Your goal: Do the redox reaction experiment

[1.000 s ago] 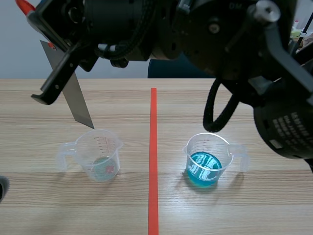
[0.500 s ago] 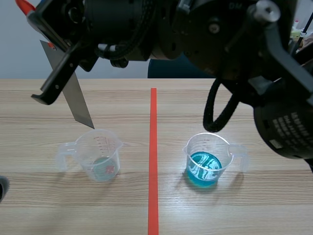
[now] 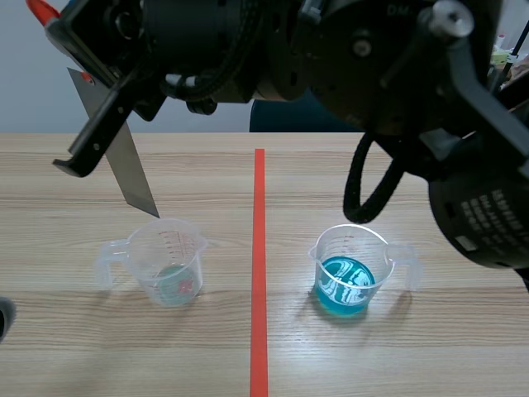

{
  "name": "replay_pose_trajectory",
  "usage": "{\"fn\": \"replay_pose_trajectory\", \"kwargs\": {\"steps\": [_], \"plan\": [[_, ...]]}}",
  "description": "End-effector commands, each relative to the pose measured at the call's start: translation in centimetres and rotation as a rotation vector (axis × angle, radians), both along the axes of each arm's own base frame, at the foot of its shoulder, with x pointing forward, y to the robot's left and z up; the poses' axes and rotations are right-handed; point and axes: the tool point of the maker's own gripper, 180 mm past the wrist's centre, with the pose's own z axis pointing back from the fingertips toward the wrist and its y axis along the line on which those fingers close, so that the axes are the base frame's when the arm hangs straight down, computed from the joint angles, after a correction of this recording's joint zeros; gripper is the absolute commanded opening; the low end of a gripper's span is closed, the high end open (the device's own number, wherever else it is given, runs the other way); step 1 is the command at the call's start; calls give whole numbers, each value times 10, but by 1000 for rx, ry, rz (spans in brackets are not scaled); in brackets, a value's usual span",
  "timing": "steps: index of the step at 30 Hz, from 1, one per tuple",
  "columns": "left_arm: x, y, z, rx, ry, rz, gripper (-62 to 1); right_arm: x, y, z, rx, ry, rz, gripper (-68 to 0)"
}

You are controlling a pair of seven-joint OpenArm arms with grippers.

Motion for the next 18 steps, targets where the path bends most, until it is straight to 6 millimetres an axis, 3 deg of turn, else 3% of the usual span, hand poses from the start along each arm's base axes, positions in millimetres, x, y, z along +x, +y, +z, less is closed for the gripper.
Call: {"fn": "replay_pose_trajectory", "kwargs": {"steps": [1,18], "plan": [[3,-3,8,-12,-32,-2,14,3,-1,9,22,-21,-3,-667],[3,-3,8,-12,-32,-2,14,4,-3,8,28,-14,-9,-667]]}}
